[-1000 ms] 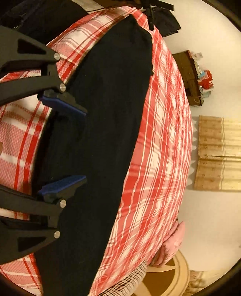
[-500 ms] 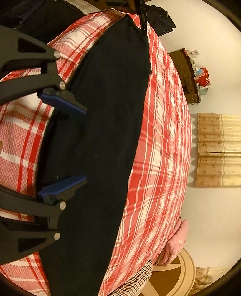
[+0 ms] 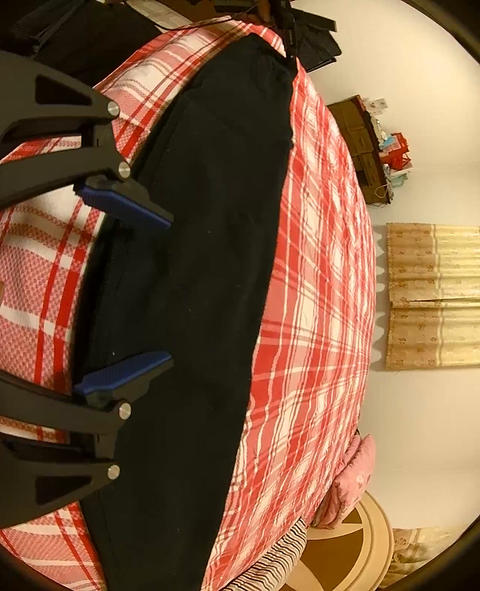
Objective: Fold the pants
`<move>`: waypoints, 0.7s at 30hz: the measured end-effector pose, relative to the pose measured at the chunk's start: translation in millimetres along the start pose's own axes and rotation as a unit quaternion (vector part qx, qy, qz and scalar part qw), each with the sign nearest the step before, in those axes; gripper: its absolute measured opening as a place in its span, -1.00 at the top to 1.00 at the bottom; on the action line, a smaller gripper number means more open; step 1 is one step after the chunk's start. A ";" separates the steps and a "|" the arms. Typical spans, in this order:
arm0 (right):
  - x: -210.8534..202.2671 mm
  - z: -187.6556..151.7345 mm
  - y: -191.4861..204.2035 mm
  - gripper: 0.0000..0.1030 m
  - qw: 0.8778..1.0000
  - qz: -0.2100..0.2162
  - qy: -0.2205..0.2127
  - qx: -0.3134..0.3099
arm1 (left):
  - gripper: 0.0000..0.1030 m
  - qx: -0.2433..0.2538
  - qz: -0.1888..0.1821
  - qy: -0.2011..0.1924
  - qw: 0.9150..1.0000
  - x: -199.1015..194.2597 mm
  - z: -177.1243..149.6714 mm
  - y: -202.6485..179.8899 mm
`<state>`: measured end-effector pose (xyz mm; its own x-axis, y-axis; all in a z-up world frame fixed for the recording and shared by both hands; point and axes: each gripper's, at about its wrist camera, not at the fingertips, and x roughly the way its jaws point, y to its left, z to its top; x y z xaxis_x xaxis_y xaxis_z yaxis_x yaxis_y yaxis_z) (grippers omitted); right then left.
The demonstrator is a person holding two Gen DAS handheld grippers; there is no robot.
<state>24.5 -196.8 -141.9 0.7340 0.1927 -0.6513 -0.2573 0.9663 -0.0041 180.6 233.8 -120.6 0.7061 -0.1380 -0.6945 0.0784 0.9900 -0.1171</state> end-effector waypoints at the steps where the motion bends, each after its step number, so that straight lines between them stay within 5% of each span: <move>1: -0.4 0.2 -0.3 -0.39 1.000 0.000 -0.002 0.001 | 0.82 0.000 0.003 0.007 1.000 5.2 -2.6 1.7; 6: 0.8 0.2 -1.8 -0.39 1.000 -0.001 0.000 0.002 | 0.78 -0.020 -0.020 -0.012 1.000 3.8 -9.6 12.0; 13: -4.2 1.1 0.7 -0.50 1.000 0.012 -0.017 0.005 | 0.73 0.033 0.016 -0.038 0.999 -34.9 -8.7 -3.7; 21: 5.7 14.3 49.4 -0.54 0.997 0.047 -0.013 -0.052 | 0.67 0.048 0.010 -0.048 0.998 -53.6 -23.6 -25.1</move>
<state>24.9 -145.5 -135.0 0.7196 0.2867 -0.6324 -0.3887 0.9210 -0.0247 124.2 215.7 -97.2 0.7725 -0.1198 -0.6236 0.1271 0.9913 -0.0331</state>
